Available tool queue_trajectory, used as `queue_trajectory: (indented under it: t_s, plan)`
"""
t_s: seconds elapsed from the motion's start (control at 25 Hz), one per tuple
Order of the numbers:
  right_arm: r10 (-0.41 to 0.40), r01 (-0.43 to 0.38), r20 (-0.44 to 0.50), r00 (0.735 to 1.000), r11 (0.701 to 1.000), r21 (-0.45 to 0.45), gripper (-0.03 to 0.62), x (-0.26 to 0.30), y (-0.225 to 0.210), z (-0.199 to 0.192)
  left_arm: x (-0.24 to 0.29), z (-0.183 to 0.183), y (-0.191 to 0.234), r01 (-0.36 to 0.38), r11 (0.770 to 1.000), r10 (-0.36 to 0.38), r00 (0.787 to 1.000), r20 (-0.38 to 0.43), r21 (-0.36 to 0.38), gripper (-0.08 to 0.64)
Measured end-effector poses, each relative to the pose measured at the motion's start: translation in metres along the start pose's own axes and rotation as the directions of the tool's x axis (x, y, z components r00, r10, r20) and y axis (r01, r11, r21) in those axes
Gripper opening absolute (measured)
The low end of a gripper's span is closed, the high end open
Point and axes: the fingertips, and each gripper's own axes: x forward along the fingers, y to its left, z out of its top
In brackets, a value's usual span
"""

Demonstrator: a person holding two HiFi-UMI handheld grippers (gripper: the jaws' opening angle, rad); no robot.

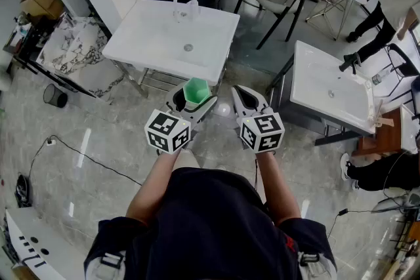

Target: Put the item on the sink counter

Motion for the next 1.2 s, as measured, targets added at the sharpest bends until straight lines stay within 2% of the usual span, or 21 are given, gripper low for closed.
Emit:
queue_trajectory:
  t_s: [0.44, 0.88, 1.2]
  plan:
    - [0.023, -0.023, -0.006, 1.000, 1.000, 0.011, 0.034, -0.008, -0.002, -0.007, 0.009, -0.006, -0.015, 0.019, 1.000, -0.019, 1.000, -0.014, 0.006, 0.331]
    - [0.036, -0.036, -0.007, 0.999, 0.999, 0.038, 0.035, -0.018, -0.011, -0.016, 0.016, -0.014, -0.026, 0.008, 1.000, -0.007, 0.999, -0.039, 0.027, 0.331]
    - [0.058, -0.056, -0.022, 0.998, 0.997, 0.052, 0.034, -0.003, -0.020, -0.016, 0.029, -0.014, -0.019, 0.012, 1.000, -0.012, 0.999, -0.047, -0.005, 0.331]
